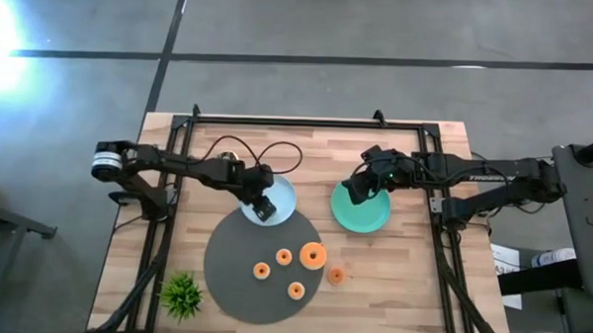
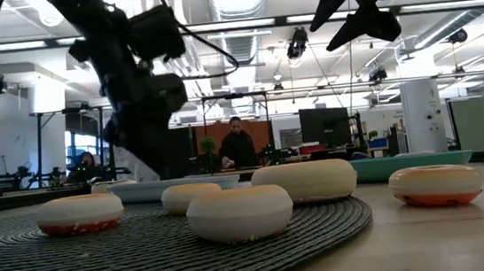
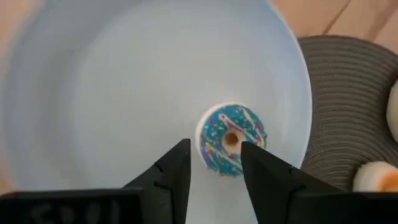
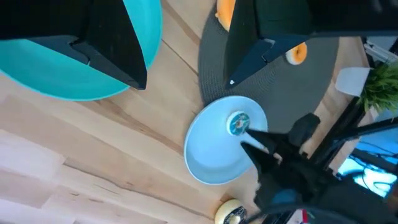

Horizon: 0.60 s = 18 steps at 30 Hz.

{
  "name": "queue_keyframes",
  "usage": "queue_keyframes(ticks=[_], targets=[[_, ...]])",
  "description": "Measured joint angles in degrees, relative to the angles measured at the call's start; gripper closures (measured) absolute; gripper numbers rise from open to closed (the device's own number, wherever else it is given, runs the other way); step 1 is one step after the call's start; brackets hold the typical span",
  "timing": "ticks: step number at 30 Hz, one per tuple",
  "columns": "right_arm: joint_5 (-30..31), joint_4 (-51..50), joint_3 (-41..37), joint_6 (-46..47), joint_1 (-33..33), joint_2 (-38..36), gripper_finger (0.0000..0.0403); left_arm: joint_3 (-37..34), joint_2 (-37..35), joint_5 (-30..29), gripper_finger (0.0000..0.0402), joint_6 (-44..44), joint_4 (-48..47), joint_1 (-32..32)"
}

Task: Pick & Place donuts
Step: Put the small orange donut on the white plate

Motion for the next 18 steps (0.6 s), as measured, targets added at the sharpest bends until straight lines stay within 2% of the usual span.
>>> queue_keyframes(ticks=[5, 9, 12, 15, 18], targets=[[-0.6, -0.4, -0.5, -7.2, 2.2, 0.0, 0.0197, 1.5, -4.8, -3.7, 0.0287, 4.2, -1.7, -3.8], [-1.4, 0.5, -0.6, -17.6, 6.9, 1.5, 0.0197, 1.9, -8.7, -4.9, 0.0287, 14.1, -0.8, -11.9], [-3.8, 2.3, -0.8, -25.3, 11.3, 5.0, 0.0197, 1.7, -10.0, -11.8, 0.0287, 18.4, -1.8, -19.0], [-7.0, 7.2, -0.7, -28.0, 14.7, 10.1, 0.0197, 0.6, -10.3, -17.8, 0.0287, 17.7, -2.7, -24.1], [-10.2, 7.8, 0.5, -27.8, 17.1, 16.2, 0.0197, -0.4, -10.8, -18.3, 0.0287, 13.1, -5.3, -27.7]])
